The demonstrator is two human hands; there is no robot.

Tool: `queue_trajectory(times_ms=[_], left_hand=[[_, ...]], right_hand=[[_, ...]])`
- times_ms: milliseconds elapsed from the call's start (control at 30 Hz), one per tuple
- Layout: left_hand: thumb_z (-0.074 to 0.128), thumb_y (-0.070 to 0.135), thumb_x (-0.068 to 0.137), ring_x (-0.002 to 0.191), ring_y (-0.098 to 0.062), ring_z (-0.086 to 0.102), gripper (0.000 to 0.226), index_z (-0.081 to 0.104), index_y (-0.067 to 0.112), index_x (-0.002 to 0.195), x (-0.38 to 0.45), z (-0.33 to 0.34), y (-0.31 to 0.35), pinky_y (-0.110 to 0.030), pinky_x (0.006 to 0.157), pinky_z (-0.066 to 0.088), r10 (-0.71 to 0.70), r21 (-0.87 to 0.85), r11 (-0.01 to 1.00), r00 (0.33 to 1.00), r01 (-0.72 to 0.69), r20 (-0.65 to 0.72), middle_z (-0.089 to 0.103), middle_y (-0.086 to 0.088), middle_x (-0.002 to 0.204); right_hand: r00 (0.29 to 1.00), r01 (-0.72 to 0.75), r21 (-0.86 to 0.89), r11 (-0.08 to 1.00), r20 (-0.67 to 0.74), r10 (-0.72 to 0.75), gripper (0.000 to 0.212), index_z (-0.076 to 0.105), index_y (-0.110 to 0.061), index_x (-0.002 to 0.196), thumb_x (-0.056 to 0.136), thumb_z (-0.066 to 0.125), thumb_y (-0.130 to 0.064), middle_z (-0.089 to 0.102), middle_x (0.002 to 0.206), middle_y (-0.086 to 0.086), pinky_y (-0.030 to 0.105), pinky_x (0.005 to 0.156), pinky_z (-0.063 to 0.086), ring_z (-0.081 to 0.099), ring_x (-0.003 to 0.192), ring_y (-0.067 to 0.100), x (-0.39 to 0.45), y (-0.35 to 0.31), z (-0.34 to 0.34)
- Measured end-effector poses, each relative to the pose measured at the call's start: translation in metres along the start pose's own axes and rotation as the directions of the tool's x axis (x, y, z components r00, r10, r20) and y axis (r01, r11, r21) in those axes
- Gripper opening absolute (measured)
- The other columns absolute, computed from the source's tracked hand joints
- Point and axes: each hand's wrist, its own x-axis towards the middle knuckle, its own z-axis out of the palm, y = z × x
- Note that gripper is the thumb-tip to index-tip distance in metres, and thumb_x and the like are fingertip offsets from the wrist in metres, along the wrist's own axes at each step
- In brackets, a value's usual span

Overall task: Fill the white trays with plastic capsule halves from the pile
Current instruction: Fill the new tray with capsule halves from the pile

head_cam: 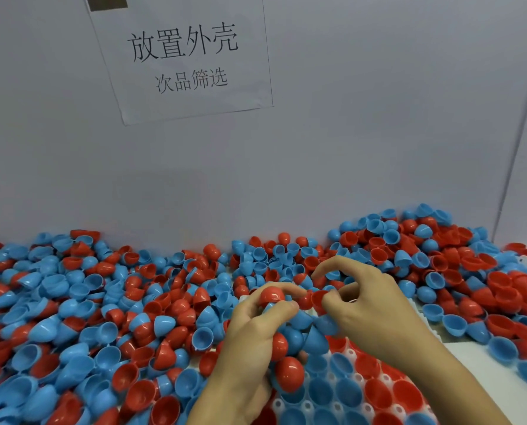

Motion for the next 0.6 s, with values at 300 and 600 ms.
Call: queue_trajectory(times_ms=[300,600], left_hand=[[0.070,0.016,0.069,0.081,-0.032,0.073,0.021,0.070,0.007,0.087,0.0005,-0.0043,0.0019,-0.033,0.051,0.052,-0.031,-0.211,0.977,0.999,0.029,-0.008,0.071,-0.023,0.099],[0.072,0.014,0.061,0.067,-0.025,0.065,0.014,0.070,0.012,0.075,0.0006,-0.0061,0.0063,-0.031,0.049,0.049,-0.081,-0.402,0.912,0.996,0.087,0.031,0.068,-0.013,0.080]], right_hand=[[0.987,-0.108,0.058,0.992,-0.109,0.114,0.040,0.072,-0.032,0.090,0.088,0.049,0.001,0.042,0.038,-0.004,0.016,0.033,0.033,0.032,0.033,0.008,0.0027,0.0036,-0.0014],[0.954,-0.276,0.340,0.899,-0.017,0.299,0.042,0.074,-0.028,0.089,0.095,0.046,0.002,0.069,0.060,-0.004,0.026,0.054,0.059,0.073,0.063,0.021,0.0056,0.0070,-0.0029]])
